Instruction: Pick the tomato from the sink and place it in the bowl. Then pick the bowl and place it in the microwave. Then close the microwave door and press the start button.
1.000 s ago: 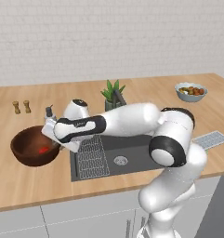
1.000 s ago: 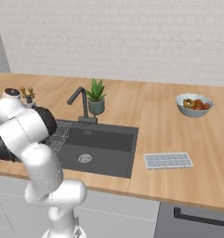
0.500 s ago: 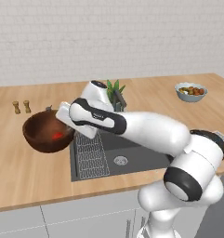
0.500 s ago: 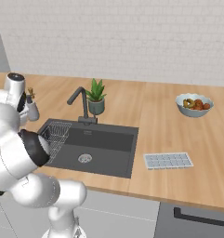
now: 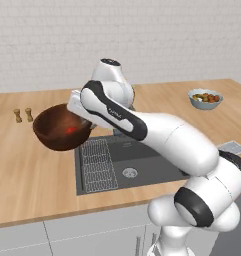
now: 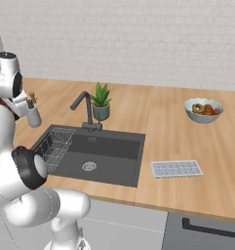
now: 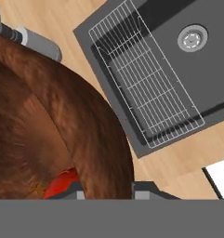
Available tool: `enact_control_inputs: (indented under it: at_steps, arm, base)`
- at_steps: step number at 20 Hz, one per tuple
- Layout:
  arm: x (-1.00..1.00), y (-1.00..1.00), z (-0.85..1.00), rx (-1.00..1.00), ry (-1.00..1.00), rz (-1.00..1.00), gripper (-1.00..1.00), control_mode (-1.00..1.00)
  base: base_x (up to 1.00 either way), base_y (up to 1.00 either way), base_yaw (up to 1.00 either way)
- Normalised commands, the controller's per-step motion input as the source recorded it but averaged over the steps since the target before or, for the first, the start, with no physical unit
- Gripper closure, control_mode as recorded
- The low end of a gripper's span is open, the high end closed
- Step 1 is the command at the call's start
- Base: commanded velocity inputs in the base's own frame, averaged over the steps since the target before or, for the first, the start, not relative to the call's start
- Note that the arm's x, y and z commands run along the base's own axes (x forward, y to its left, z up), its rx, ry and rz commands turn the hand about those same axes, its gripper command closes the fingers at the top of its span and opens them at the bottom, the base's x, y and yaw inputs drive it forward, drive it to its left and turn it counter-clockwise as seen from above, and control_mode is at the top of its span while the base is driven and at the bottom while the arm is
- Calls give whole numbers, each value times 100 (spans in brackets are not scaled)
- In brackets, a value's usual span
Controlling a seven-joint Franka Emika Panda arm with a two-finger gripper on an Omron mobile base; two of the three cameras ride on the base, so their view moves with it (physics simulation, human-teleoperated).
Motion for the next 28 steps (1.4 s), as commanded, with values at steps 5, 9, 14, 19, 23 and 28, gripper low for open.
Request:
enact_control_inputs:
  at_steps: [5,9,14,19,23,28]
  arm:
    - [-30,-35,70,0,11,-18,100,-100]
    - [-18,-83,38,0,13,-22,100,-100]
    - [-36,-99,1,0,4,-25,100,-100]
    - [-53,-96,0,0,0,-25,100,-100]
    - [-20,-89,0,0,-3,-25,100,-100]
    - [0,-74,-3,-4,-16,-15,100,-100]
  base:
    - [0,0,0]
    - [0,0,0]
    - [0,0,0]
    - [0,0,0]
    - [0,0,0]
    - [0,0,0]
